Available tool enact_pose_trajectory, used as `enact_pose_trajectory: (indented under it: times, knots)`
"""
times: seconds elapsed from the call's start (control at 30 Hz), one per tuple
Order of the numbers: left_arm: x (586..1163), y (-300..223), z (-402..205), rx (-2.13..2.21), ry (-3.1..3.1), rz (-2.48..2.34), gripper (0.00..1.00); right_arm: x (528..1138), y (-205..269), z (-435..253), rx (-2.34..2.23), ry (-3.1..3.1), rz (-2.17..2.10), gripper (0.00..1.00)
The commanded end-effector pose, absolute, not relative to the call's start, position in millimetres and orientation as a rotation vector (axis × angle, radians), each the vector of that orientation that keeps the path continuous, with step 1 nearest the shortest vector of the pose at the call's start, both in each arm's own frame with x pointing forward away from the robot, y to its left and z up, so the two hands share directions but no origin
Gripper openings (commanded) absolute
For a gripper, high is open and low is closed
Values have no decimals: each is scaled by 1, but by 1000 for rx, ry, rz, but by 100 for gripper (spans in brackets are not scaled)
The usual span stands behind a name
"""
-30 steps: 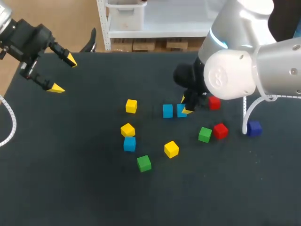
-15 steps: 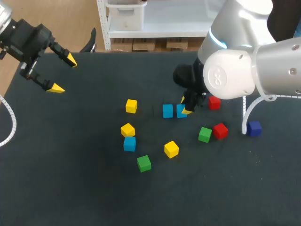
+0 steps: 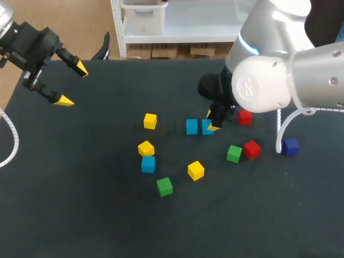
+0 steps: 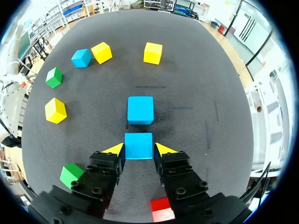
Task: Place the blue cubes, place green cubes on the blue cubes, place the yellow cubes on the green cubes, then place the red cubes on the yellow cubes, and place purple cube on the red cubes.
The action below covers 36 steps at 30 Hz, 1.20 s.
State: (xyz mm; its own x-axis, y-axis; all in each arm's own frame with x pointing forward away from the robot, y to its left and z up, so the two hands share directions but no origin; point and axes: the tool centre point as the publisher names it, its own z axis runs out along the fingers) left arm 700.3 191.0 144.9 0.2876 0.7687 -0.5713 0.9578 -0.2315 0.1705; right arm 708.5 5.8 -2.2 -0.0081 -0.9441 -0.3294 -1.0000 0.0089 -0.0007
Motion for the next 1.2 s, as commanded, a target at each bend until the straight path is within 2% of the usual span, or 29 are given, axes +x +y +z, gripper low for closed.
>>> enact_pose_trajectory:
  times: [0.03,0.27,0.33,0.37,0.4,0.43,0.47,0.5,0.77,1.2]
  knots:
    - [700,191,145,2073,1539,-508,100,710,6,-3,-2028,2051,345,40]
    - [700,191,145,2073,1539,-508,100,710,6,-3,-2030,2052,347,42]
    - [700,191,145,2073,1539,-508,100,710,5,-2,-2037,2049,358,49]
    - [700,191,145,2073,1539,-508,100,709,5,-1,-2037,2049,360,71]
    - [700,191,145,2073,1539,-508,100,708,5,0,-2036,2050,368,81]
    - [700,191,145,2073,1539,-508,100,708,4,1,-2031,2057,385,82]
    - [700,191,145,2073,1539,-508,100,707,2,3,-2027,2053,405,94]
    - [700,191,145,2073,1539,-508,100,706,1,6,-2020,2038,429,100]
    - [700,191,145,2073,1539,-508,100,700,-34,29,-1891,1993,600,100]
    - [700,191,145,2073,1539,-508,100,685,-114,56,-1810,1981,588,100]
